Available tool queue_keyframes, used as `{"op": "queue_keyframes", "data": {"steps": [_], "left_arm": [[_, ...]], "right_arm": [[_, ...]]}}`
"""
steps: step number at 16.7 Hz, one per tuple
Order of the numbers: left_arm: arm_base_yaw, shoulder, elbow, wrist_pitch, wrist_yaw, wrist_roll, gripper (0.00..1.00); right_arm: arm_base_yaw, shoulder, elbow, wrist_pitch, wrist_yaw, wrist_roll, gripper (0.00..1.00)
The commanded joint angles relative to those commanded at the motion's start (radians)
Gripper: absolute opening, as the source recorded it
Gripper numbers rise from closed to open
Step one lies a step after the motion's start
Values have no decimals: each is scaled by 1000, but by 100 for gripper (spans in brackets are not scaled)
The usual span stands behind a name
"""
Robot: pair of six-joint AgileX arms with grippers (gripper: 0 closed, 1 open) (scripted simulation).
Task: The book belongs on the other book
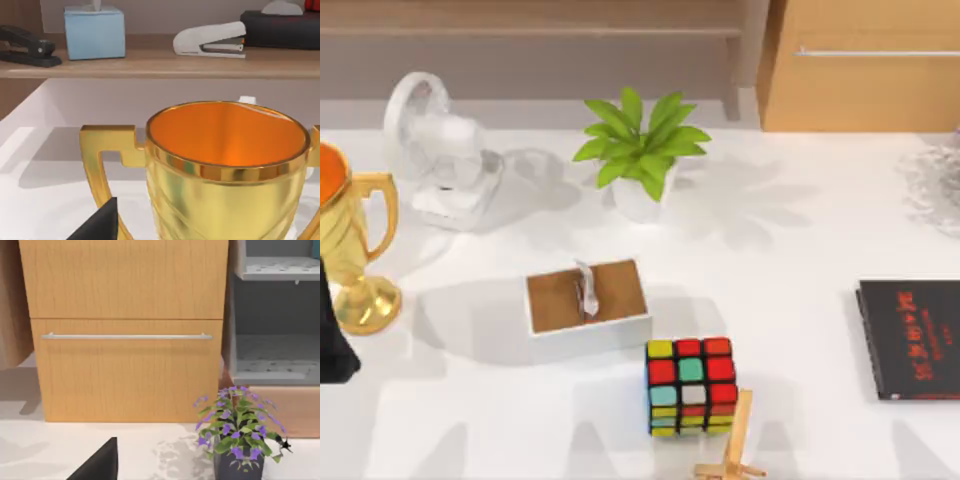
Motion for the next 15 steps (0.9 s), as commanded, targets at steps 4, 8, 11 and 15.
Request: {"op": "queue_keyframes", "data": {"steps": [4,8,11,15], "left_arm": [[0,0,0,0,0,0,100],[0,0,0,0,0,0,100],[0,0,0,0,0,0,100],[0,0,0,0,0,0,100]], "right_arm": [[-11,31,30,14,-9,-1,100],[-67,221,203,88,-61,-3,100],[-130,475,393,165,-120,-3,100],[-228,916,683,282,-209,-2,100]]}}
